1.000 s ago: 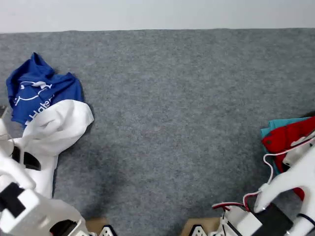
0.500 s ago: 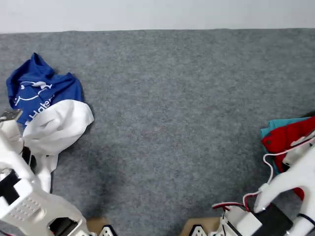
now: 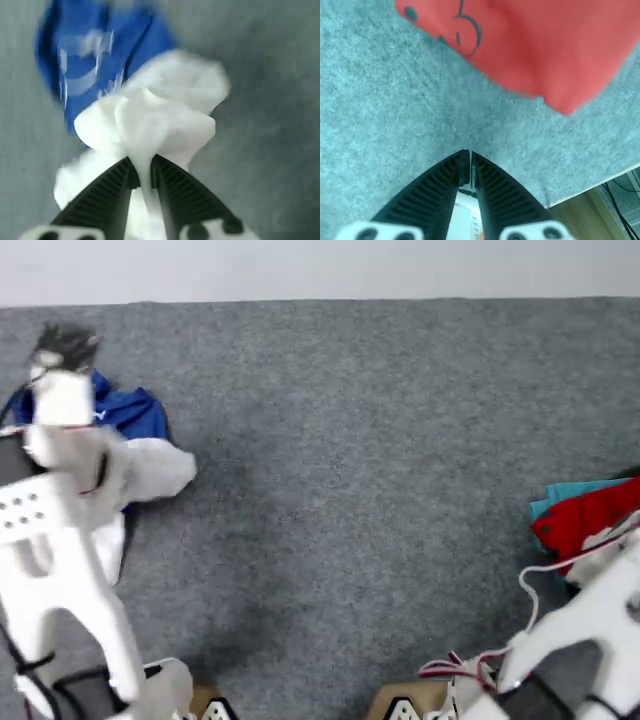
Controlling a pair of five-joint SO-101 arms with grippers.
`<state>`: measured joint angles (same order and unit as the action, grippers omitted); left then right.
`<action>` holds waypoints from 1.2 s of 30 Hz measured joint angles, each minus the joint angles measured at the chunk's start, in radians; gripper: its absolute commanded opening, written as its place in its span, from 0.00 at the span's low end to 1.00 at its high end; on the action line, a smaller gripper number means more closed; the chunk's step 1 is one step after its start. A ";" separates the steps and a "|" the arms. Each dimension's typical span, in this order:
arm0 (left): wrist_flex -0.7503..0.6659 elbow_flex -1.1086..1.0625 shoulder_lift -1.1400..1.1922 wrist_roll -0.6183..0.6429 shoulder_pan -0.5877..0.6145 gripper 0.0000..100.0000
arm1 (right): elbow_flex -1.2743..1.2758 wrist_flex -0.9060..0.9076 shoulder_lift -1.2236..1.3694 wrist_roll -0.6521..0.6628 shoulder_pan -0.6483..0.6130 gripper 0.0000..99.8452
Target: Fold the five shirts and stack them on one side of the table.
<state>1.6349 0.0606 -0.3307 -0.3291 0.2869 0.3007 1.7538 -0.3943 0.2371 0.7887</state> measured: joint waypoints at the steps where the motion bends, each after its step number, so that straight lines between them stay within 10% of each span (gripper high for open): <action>1: -0.011 0.034 -0.011 0.031 -0.058 0.00 | 0.029 0.000 -0.028 0.000 0.000 0.01; 17: -0.486 0.236 -0.025 0.175 -0.652 0.00 | 0.256 0.000 -0.259 0.000 0.000 0.01; 28: -0.247 0.035 -0.031 0.161 -0.479 0.00 | 0.256 0.000 -0.265 0.000 -0.020 0.01; 36: -0.242 -0.404 -0.031 -0.117 -0.241 0.00 | 0.256 0.000 -0.265 0.000 -0.304 0.01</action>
<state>1.3924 -0.3429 -0.3613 -0.4457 0.0460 0.5570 1.7538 -0.6598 0.2371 0.4849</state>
